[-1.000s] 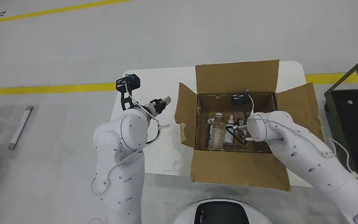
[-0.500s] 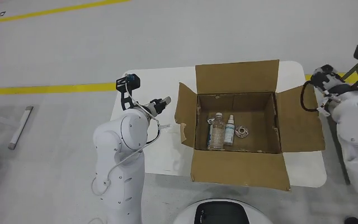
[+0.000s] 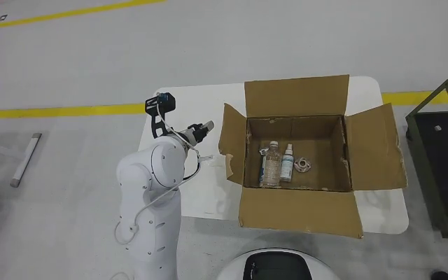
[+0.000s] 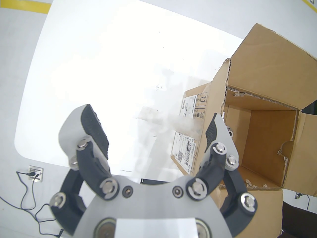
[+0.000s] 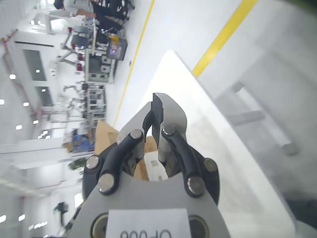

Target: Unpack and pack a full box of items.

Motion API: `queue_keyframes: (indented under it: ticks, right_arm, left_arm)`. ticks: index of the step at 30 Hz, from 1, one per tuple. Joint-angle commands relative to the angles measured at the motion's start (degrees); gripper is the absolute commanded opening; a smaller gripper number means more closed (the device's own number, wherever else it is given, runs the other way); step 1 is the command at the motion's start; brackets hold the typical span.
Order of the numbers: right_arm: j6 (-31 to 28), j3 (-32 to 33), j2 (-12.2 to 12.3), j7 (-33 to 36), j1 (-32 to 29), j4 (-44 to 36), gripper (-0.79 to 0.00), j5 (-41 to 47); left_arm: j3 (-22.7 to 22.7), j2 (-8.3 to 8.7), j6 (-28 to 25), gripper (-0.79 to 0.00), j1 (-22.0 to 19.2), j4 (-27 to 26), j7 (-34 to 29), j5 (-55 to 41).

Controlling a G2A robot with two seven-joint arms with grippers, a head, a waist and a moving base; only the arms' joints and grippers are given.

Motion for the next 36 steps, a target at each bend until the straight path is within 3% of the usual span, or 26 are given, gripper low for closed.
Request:
queue_keyframes:
  ticks: [1, 7, 18, 25, 28, 36]
  right_arm:
    - [-3.26, -1.53, -0.32, 1.15, -0.43, 2.28, -0.785, 5.12]
    - [-9.32, -7.76, -0.74, 5.95, 1.27, 6.34, -0.785, 11.12]
    - [-12.50, -16.38, -0.31, 13.65, 6.82, 6.01, -0.785, 11.21]
    - [-10.11, -22.80, 1.08, 23.76, 10.85, 4.29, -0.785, -1.02]
    - [-9.38, -24.92, 1.37, 25.16, 12.28, 3.82, -0.785, -3.34]
    - [-3.04, -29.38, 2.98, 30.76, 15.49, 0.52, -0.785, -19.63]
  left_arm:
    - [0.00, 0.00, 0.00, 0.000, 0.00, 0.00, 0.00, 0.00]
    - [0.00, 0.00, 0.00, 0.000, 0.00, 0.00, 0.00, 0.00]
    - [0.00, 0.00, 0.00, 0.000, 0.00, 0.00, 0.00, 0.00]
    - [0.00, 0.00, 0.00, 0.000, 0.00, 0.00, 0.00, 0.00]
    - [0.00, 0.00, 0.00, 0.000, 0.00, 0.00, 0.00, 0.00]
    - [0.00, 0.00, 0.00, 0.000, 0.00, 0.00, 0.00, 0.00]
